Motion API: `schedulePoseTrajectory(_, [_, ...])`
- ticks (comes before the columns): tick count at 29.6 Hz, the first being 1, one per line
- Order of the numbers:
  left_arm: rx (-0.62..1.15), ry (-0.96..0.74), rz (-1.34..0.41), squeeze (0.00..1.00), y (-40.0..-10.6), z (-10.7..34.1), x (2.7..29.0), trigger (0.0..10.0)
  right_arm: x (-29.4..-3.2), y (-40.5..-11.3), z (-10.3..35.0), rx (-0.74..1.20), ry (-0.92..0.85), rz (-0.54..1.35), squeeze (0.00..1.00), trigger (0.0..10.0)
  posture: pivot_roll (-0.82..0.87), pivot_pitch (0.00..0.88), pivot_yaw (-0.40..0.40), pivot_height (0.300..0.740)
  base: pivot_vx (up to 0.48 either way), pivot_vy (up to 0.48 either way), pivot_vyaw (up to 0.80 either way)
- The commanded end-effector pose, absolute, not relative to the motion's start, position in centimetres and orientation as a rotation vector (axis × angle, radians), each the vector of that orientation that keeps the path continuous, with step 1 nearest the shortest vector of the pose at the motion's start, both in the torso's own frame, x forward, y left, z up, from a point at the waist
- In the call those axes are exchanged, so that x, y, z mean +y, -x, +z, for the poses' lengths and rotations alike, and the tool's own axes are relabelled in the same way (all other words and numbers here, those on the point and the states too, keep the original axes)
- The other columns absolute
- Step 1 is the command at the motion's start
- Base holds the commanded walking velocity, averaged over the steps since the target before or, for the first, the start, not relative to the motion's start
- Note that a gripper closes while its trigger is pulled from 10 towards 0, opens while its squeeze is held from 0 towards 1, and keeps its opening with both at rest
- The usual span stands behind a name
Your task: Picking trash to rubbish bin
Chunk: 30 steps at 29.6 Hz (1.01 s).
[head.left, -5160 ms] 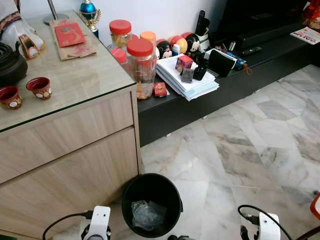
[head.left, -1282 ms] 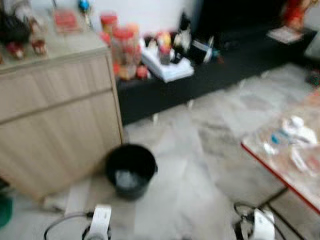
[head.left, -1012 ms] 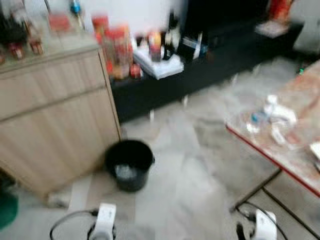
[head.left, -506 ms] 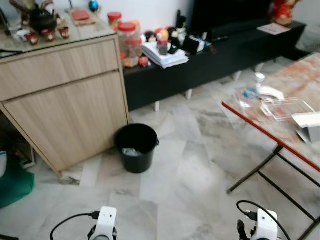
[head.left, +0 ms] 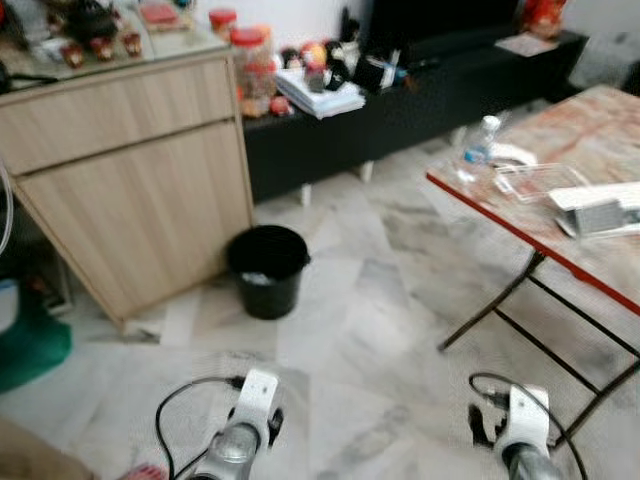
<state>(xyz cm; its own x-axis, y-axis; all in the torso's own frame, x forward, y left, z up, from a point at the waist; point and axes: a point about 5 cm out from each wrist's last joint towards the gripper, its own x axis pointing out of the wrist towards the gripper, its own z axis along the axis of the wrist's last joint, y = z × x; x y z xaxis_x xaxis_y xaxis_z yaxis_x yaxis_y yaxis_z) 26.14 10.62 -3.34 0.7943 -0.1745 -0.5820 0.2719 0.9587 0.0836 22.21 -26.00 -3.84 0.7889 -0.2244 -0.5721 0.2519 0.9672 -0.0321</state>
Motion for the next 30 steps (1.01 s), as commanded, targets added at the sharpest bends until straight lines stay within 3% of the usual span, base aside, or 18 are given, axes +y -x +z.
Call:
schedulePoseTrajectory(1, [0.551,-0.15,-0.249,0.0,-27.3,-2.3,10.1,10.0,-26.4,-23.3,-2.8,0.546,-0.022,-0.237,0.0,10.0,-0.2,0.067,-0.057,0.74,0.0,0.0,0.0])
schedulePoseTrajectory(13, [0.291,-0.078,-0.074,0.0,-31.7,2.7,11.4,10.0,-23.1,-28.5,1.5,0.283,-0.028,-0.069,0.0,10.0,-0.16,0.03,-0.063,0.74,0.0,0.0,0.0])
schedulePoseTrajectory(18, [0.095,-0.127,0.015,0.0,-33.6,6.1,13.6,10.0,-18.5,-32.1,5.7,0.065,-0.059,0.065,0.0,10.0,-0.13,0.0,-0.02,0.74,0.0,0.0,0.0])
schedulePoseTrajectory(30, [-0.022,-0.161,0.011,0.0,-35.1,8.9,15.0,10.0,-15.5,-33.7,9.2,-0.114,-0.093,0.094,0.0,10.0,-0.14,0.0,0.063,0.74,0.0,0.0,0.0])
